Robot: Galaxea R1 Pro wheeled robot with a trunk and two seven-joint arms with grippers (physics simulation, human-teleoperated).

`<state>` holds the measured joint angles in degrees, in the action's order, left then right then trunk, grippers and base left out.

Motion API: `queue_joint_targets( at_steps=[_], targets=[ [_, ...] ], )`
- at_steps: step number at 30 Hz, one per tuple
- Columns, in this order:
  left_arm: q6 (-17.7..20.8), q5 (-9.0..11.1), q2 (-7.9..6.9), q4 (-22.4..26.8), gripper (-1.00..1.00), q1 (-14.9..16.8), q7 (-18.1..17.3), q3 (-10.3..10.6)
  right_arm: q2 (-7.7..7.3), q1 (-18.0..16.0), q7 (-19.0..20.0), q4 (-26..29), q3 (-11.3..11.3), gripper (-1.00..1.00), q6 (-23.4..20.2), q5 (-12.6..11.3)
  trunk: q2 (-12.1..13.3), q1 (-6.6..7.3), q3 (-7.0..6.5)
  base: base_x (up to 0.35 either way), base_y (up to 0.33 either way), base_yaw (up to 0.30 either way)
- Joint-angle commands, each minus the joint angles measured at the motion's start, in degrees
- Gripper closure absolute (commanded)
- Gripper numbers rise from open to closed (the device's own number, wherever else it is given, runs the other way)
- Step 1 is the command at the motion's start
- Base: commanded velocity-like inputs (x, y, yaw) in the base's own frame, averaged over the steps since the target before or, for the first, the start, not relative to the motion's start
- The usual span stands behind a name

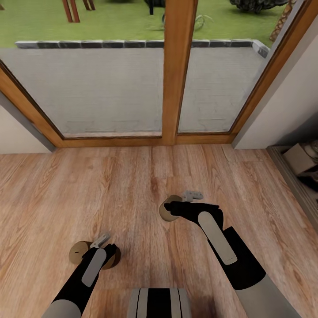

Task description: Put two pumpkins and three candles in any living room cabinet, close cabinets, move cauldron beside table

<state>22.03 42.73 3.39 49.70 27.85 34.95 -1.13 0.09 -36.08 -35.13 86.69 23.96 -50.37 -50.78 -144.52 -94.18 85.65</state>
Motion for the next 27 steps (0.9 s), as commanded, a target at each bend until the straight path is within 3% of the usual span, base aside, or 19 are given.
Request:
queue_joint_targets(
  at_steps=[1,21,23,27],
  targets=[
    [0.21,0.34,0.04,0.12,1.00,0.01,0.30,-0.11,0.00,-0.04,-0.56,0.05,0.03,1.00,-0.08,-0.55,-0.02,0.01,0.04,0.000,0.000,0.000],
    [1.68,0.42,0.04,1.54,1.00,0.01,0.90,-0.55,-0.14,-0.04,-0.65,-0.38,-0.32,1.00,-0.33,-0.69,0.24,0.50,-4.17,0.000,0.000,0.000],
    [3.16,0.42,0.04,2.98,1.00,0.01,1.16,-0.61,-0.16,-0.04,-0.65,-0.38,-0.37,1.00,-0.34,-0.71,0.26,0.55,-4.61,0.000,0.000,0.000],
    [13.55,1.48,0.05,9.63,1.00,0.01,7.06,-3.63,-0.10,-0.04,-0.64,-0.62,-0.40,1.00,-0.34,-0.85,0.32,0.65,-5.50,0.000,0.000,0.000]
  ],
)
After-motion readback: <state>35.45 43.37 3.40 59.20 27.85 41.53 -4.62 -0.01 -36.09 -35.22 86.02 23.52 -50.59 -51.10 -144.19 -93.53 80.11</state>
